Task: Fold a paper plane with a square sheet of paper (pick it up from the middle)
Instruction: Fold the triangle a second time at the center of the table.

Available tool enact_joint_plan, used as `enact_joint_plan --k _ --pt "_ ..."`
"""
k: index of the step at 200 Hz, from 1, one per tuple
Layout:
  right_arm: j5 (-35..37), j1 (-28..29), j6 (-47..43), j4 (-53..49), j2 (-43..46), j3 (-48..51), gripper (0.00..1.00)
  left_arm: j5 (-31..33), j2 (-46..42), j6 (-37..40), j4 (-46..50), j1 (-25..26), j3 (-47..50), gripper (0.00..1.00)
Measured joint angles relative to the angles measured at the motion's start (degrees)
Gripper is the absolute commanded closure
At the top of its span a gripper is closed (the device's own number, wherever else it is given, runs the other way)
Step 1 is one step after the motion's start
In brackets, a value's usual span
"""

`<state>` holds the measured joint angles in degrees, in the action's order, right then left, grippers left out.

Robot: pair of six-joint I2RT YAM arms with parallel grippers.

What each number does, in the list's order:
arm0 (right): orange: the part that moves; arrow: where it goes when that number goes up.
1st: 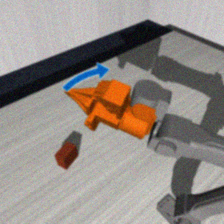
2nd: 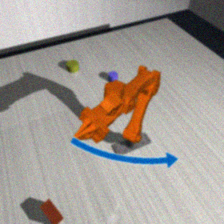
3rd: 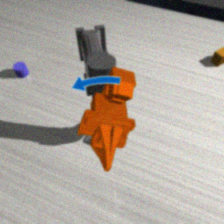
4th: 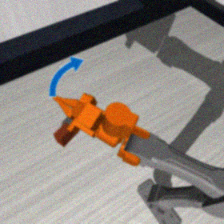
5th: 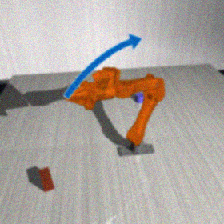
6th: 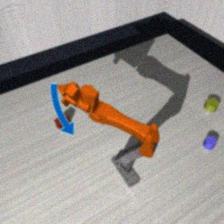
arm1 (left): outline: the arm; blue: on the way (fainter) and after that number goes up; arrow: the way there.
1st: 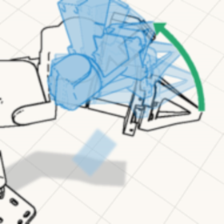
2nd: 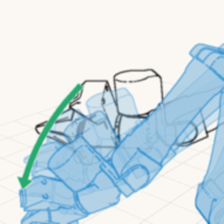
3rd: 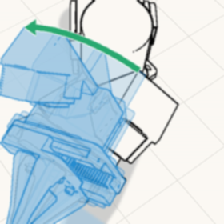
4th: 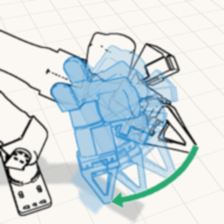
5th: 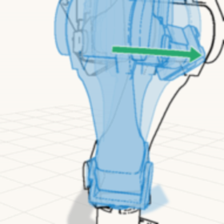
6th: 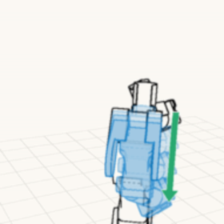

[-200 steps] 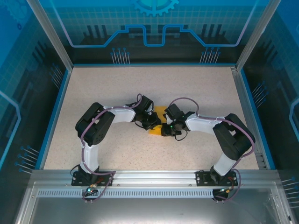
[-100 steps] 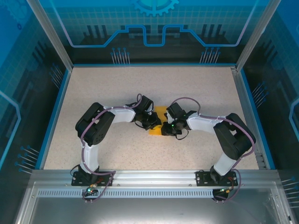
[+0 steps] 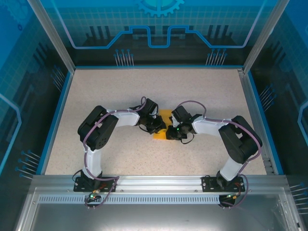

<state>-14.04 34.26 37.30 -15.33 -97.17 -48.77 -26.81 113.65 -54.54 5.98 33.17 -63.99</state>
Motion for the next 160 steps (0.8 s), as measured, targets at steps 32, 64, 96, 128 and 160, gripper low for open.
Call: enact_joint_plan --k 32,64,96,128,160 --pt "-0.57 -0.31 0.22 0.7 0.0 0.48 0.83 0.02 0.02 0.0 0.02 0.0 -0.02 0.88" --pt "-1.2 -0.61 0.22 1.14 0.0 0.83 0.83 0.04 0.02 0.04 0.15 0.0 -0.15 0.88" --pt "-1.18 -0.68 0.22 1.27 0.0 1.01 0.83 0.42 0.02 0.46 0.26 -0.39 -0.26 0.88" --pt "-0.98 -0.7 0.22 1.01 -0.26 0.85 0.83 0.44 0.02 1.01 0.24 -1.6 -0.26 0.88" --pt "-0.96 -0.74 0.22 0.37 -0.55 0.44 0.83 0.55 0.02 2.45 0.0 -3.45 -0.26 0.87"
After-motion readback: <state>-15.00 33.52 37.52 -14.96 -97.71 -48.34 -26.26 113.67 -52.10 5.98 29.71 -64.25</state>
